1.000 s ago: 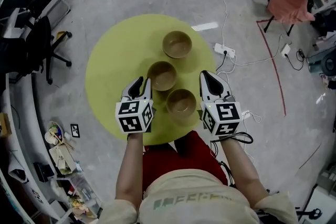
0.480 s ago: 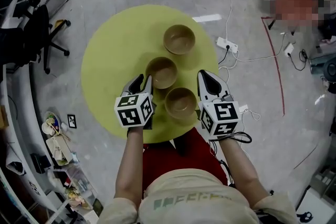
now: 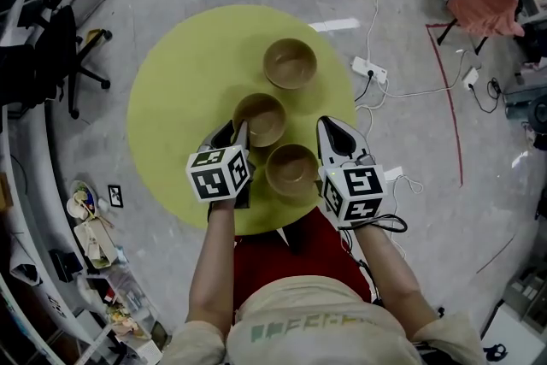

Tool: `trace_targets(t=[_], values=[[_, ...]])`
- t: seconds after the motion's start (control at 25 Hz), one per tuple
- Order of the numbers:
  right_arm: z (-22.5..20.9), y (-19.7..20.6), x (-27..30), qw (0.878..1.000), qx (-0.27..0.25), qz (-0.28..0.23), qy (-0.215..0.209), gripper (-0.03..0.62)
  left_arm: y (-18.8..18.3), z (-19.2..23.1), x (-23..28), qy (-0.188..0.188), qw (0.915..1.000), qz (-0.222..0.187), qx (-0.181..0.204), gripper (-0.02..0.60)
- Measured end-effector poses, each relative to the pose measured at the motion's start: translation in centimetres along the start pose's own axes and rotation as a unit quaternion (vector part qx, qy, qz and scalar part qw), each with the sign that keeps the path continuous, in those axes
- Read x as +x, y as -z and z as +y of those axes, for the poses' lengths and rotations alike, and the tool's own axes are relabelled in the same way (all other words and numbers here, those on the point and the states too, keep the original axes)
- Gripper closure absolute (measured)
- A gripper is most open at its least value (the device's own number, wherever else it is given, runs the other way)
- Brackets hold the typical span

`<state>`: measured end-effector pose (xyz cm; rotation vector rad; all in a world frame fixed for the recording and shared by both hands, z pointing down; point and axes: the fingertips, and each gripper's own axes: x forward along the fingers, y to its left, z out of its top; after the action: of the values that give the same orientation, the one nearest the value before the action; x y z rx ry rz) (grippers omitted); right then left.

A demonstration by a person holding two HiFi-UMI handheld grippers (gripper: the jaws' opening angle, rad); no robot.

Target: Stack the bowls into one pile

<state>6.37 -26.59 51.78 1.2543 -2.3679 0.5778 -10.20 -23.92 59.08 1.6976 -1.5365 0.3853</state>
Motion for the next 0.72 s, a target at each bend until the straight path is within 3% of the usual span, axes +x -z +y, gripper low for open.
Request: trace_targets(t=[0.48, 0.72], values=[[0.3, 0.5, -0.8, 1.0, 0.002, 0.002, 0.011, 0.557, 0.0, -0.1, 0.1, -0.019, 0.9997, -0.004, -0.016, 0.546], [0.7, -0.3, -2.1, 1.0, 0.0, -0.01, 0.021, 0.557, -1.5, 0.0, -1.7, -0.029, 0.9991, -0.03, -0.003, 0.549]])
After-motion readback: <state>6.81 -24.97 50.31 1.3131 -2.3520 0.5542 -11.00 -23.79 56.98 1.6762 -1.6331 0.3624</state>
